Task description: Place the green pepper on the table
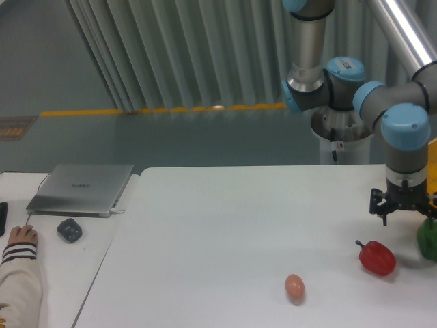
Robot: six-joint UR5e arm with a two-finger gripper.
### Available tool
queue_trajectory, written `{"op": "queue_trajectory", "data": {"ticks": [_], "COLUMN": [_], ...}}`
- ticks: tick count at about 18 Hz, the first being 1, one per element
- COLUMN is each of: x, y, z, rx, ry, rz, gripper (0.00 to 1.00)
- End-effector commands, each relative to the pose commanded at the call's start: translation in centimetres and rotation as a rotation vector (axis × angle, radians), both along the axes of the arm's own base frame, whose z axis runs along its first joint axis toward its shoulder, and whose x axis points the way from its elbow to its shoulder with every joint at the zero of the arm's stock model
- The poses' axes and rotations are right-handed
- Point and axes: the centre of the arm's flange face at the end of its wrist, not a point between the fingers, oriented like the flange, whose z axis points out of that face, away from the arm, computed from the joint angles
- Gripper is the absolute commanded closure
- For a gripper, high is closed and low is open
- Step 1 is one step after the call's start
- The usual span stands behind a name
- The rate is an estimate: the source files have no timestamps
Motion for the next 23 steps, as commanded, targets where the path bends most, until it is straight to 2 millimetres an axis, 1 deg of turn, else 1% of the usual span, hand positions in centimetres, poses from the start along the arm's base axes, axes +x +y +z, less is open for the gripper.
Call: {"op": "queue_trajectory", "data": {"ticks": [2,3,4,5,8,10,14,17,19,21,23], "x": [-1.0,-1.2,-1.5,-1.6,-2.4,-3.0,-4.1,-4.8,-5.2,-5.3,-5.2], "y": [-0.8,-1.2,-1.8,-2.5,-4.6,-6.0,-7.6,-9.0,-9.6,-10.2,-10.3], "z": [0.3,0.1,0.7,1.9,2.9,3.4,3.6,3.4,3.4,3.3,3.0], "rx": [-0.003,-0.004,-0.001,0.003,0.012,0.014,-0.028,-0.054,-0.08,-0.126,-0.141], "ry": [-0.01,-0.024,-0.023,-0.013,-0.038,-0.052,-0.041,-0.065,-0.064,-0.073,-0.082], "rz": [-0.077,-0.136,-0.213,-0.312,-0.565,-0.691,-0.987,-1.13,-1.227,-1.27,-1.271], "gripper": [0.0,0.0,0.0,0.0,0.0,0.0,0.0,0.0,0.0,0.0,0.0]}}
